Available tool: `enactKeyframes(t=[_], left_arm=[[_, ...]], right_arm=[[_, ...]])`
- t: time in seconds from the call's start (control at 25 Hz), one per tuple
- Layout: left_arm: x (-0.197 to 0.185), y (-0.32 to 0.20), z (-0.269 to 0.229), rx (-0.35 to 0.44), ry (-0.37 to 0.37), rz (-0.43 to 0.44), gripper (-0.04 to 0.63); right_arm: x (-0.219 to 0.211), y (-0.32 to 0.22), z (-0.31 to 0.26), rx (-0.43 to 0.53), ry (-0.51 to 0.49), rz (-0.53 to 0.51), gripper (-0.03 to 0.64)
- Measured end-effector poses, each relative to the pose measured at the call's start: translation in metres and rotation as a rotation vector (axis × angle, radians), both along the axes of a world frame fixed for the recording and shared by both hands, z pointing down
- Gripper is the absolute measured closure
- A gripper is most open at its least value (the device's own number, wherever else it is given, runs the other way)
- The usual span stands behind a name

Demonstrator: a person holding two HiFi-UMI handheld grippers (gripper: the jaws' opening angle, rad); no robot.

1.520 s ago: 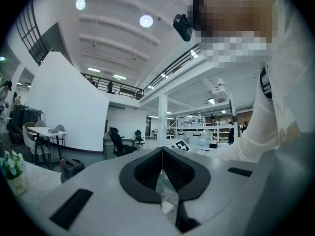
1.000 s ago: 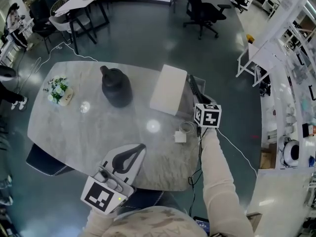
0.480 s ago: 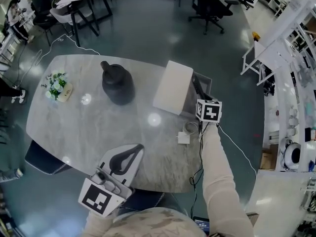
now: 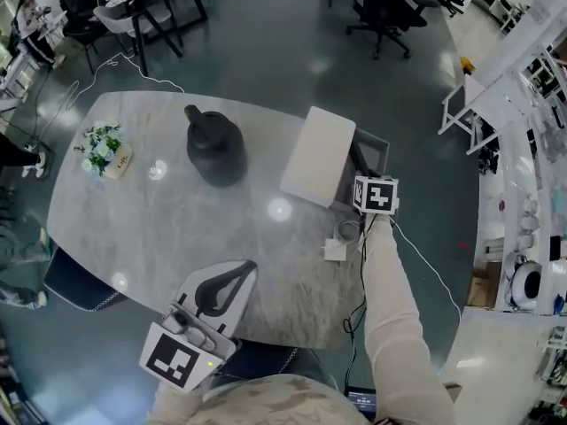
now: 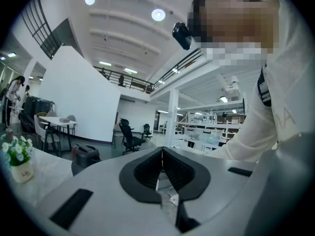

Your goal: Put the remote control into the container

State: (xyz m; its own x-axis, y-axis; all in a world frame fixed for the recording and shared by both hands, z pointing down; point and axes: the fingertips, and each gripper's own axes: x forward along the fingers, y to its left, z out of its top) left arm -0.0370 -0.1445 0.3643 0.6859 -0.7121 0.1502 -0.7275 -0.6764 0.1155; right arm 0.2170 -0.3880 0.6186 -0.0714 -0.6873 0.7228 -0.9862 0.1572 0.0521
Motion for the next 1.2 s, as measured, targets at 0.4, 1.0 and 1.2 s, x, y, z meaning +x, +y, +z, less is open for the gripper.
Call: enactKeyframes(t=[0.4, 1.0, 1.2], left_arm=[[-0.006, -0.007, 0.009, -0.02, -0.001, -0.006, 0.583], [-0.013, -0.013, 0.016, -0.037, -0.008, -0.011, 0.583], [-0.016, -0.014, 0.019, -0.042, -0.013, -0.016, 0.583]], right_arm=[[-0.008, -0.009, 0.011, -0.041, -0.022, 0.018, 0.525], [-0.011, -0.008, 0.04, -0.252, 0.005, -0.007, 0.525], [-0.01, -0.009, 0.048, -0.357, -0.096, 0.02, 0.525]])
